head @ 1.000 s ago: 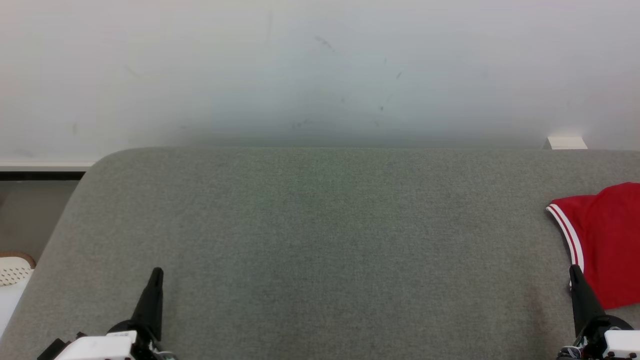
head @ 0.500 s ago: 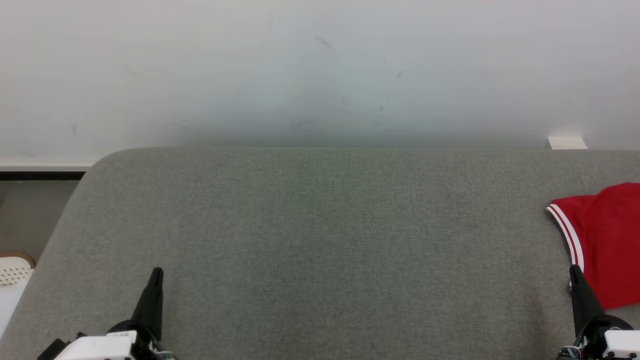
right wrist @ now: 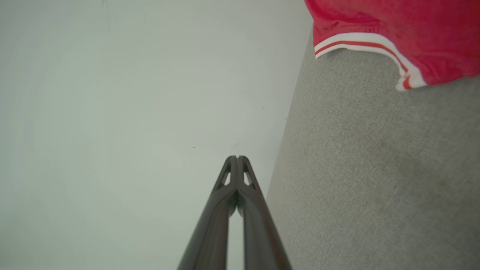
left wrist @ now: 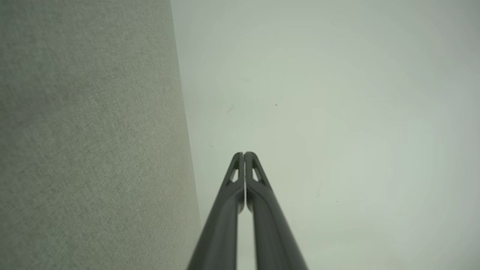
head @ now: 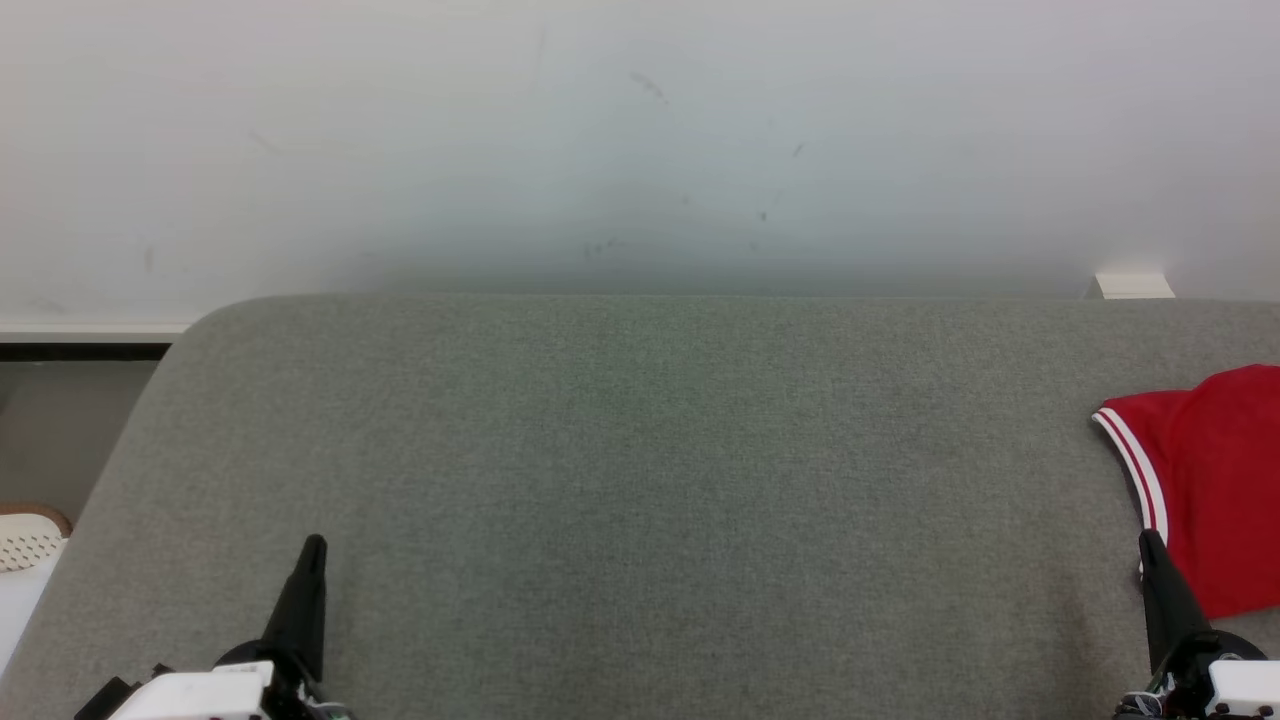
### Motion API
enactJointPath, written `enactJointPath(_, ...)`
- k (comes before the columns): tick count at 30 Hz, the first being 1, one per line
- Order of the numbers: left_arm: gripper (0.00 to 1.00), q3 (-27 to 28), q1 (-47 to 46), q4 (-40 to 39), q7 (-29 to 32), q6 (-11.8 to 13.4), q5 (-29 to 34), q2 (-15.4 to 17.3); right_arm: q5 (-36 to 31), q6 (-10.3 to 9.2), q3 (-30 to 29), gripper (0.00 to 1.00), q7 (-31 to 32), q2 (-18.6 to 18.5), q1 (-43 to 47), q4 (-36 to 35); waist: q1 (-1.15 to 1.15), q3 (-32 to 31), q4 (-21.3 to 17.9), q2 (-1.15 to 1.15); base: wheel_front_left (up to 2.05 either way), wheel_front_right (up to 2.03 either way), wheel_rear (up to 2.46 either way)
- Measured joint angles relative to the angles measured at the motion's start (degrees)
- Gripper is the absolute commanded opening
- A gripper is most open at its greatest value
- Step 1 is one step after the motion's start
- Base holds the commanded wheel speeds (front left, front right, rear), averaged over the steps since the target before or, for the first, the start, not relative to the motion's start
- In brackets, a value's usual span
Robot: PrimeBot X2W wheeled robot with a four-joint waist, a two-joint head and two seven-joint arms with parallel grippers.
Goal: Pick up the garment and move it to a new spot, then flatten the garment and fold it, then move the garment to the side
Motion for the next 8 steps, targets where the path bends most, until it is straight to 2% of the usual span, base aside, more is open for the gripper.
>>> enactJointPath(8,0.00,0.00,0.00,0.00,0.00,0.00,0.00,0.00,-0.01,0.00,-0.01,0.00,0.00,0.01,0.00,0.00,0.00,0.00,0.00,0.00,0.00,0.00,0.00)
